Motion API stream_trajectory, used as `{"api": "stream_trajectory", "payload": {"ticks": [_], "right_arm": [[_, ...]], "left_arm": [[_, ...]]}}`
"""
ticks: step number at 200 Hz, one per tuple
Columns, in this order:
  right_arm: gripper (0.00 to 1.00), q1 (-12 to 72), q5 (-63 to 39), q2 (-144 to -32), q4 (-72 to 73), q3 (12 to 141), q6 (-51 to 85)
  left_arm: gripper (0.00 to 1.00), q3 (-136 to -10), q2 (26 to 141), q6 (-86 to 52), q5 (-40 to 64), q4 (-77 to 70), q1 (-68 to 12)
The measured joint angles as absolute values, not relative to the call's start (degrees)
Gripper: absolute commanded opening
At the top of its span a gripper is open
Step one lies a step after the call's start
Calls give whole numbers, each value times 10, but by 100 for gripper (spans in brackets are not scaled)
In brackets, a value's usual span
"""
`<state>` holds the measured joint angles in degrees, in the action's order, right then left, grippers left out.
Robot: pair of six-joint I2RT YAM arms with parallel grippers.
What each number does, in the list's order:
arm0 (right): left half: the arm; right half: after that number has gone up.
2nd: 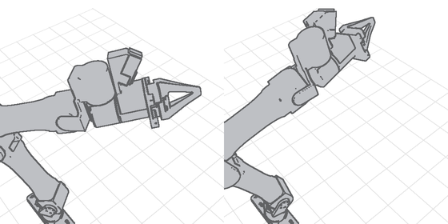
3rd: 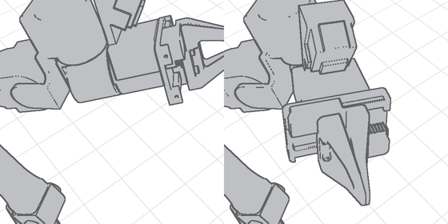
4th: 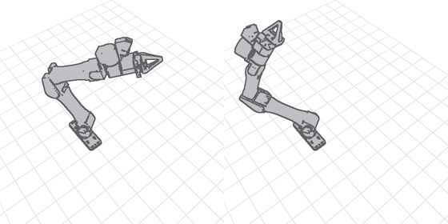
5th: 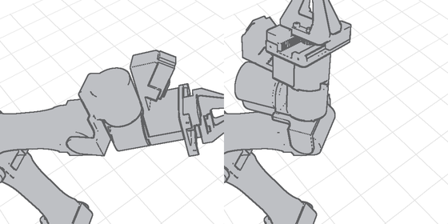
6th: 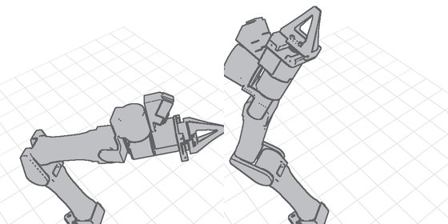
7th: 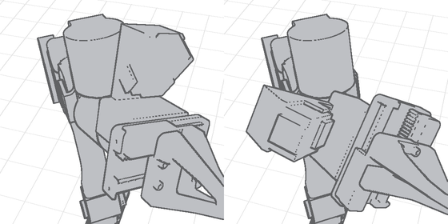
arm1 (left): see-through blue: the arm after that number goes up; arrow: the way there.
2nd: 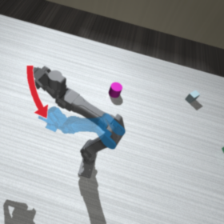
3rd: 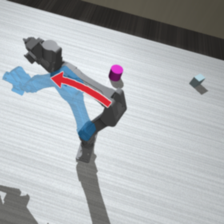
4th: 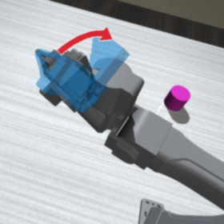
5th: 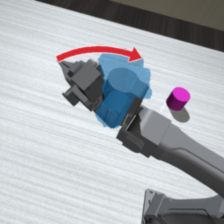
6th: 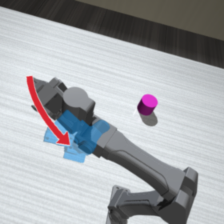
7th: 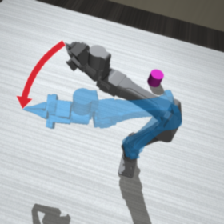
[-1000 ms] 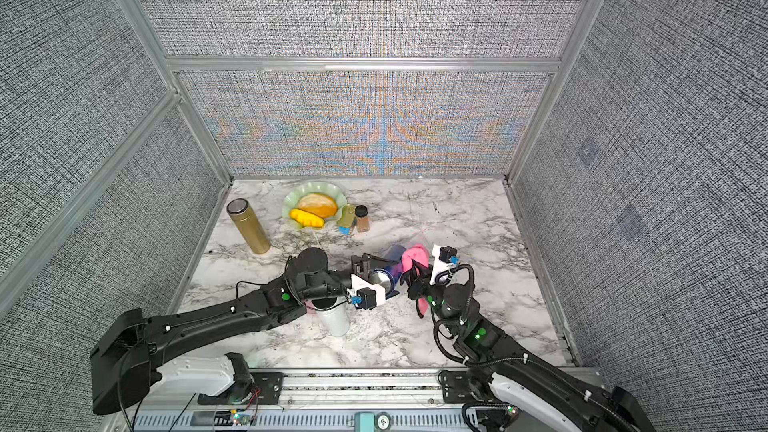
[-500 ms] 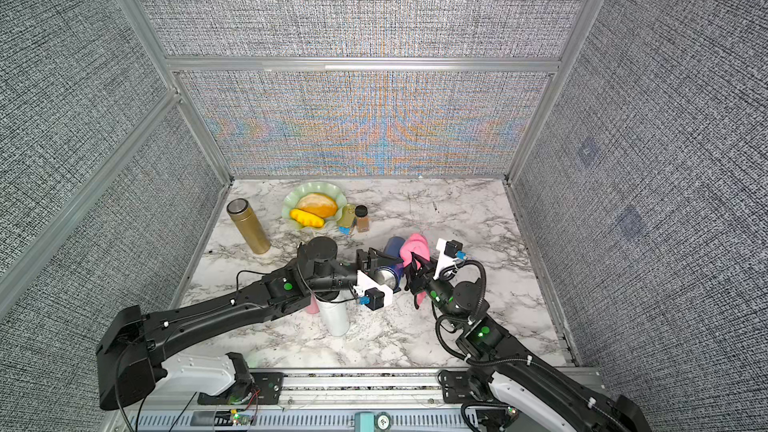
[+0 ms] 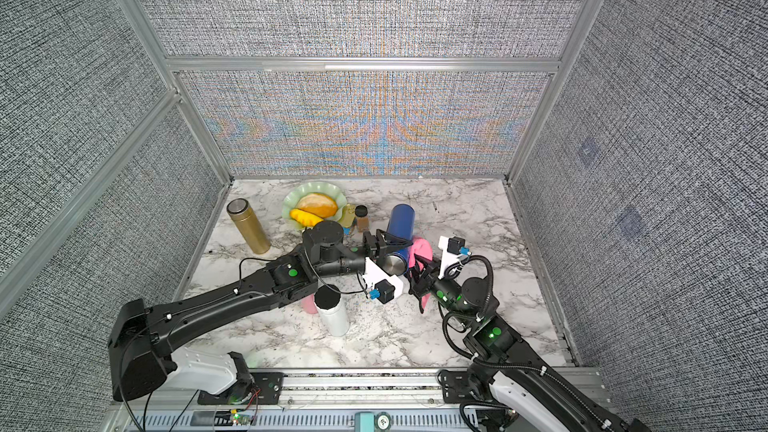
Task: Wipe the surface of the thermos
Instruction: Wipe the dirt from the surface of the thermos.
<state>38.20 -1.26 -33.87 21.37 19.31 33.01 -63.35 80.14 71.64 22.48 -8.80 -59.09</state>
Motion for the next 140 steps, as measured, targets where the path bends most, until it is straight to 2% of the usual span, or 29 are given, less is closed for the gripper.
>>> {"api": "stream_trajectory", "payload": {"ticks": [37, 64, 110, 140], "right_arm": [[0, 360, 18, -349, 229, 129, 334], [0, 340, 24, -342, 227, 137, 338], [0, 357, -55, -299, 232, 205, 337], [0, 368, -67, -333, 279, 175, 343]], "left_arm": [[0, -633, 803, 736, 255, -6, -594], [0, -633, 800, 747, 265, 22, -594], [0, -635, 795, 765, 270, 45, -594], [0, -640, 797, 769, 270, 66, -594]]}}
